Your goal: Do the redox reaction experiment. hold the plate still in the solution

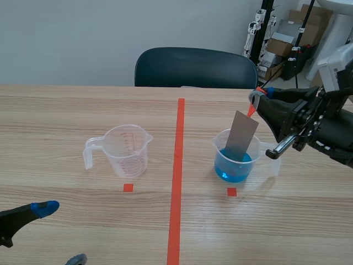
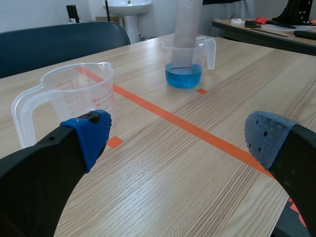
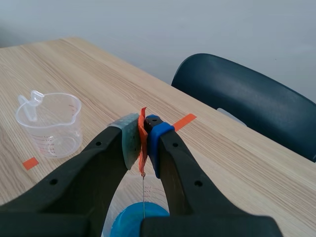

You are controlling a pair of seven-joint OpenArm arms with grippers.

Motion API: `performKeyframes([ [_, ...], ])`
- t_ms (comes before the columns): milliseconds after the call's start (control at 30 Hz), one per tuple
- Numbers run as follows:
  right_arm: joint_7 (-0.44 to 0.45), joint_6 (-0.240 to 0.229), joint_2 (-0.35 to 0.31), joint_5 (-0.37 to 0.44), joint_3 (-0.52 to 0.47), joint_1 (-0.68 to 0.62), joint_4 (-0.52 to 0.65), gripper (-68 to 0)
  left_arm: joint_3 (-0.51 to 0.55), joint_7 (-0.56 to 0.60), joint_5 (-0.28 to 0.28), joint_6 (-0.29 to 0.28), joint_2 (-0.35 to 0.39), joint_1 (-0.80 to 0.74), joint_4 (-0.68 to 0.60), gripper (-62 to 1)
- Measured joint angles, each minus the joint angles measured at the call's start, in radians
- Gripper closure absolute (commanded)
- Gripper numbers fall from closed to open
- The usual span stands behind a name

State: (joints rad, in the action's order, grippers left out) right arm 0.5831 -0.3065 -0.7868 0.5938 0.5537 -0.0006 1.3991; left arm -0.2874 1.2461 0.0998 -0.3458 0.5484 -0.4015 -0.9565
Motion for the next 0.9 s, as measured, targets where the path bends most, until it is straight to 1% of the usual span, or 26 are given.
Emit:
performKeyframes([
  [800, 0.000, 0.000, 0.000, 0.000, 0.000, 0.000, 0.000, -0.4, 0.000, 0.000, 0.000, 0.000, 0.000, 0.000, 0.000, -56.6],
  [900, -0.011, 0.000, 0.000, 0.000, 0.000, 0.000, 0.000, -0.4, 0.000, 0.000, 0.000, 0.000, 0.000, 0.000, 0.000, -56.6],
])
